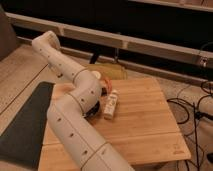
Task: Place the white sponge in the ceramic bowl
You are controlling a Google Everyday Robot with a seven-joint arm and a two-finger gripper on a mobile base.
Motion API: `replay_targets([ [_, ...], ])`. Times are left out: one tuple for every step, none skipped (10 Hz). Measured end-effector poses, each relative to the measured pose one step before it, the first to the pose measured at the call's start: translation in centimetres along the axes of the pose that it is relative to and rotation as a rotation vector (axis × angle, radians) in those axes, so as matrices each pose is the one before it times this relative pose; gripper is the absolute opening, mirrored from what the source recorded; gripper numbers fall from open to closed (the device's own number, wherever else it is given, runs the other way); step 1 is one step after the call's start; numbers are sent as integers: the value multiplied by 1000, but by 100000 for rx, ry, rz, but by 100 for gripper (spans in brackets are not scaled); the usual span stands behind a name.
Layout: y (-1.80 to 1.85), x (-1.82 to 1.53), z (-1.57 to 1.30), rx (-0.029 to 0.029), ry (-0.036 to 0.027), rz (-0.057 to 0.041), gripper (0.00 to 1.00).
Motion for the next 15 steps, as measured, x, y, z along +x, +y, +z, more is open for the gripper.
replay_targets([
  [819, -658, 226, -1262, -139, -1598, 0],
  [355, -186, 115, -768, -37, -440, 0],
  [315, -131, 97, -928, -355, 133, 0],
  [75, -72, -81, -459, -625, 632, 0],
  [188, -97, -55, -841, -856, 819, 0],
  [233, -84, -17, -726, -424, 272, 0],
  [521, -137, 150, -1239, -156, -50, 0],
  [514, 221, 250, -1428, 550, 232, 0],
  [356, 725, 391, -1155, 1827, 952, 0],
  [105, 325, 166, -429, 666, 455, 0],
  [-84, 89, -30, 49, -35, 144, 0],
  [28, -40, 7, -1, -7, -52, 0],
  [117, -119, 53, -95, 56, -168, 0],
  [-141, 229, 53, 71, 324, 556, 0],
  [-603, 734, -12, 678, 950, 1838, 0],
])
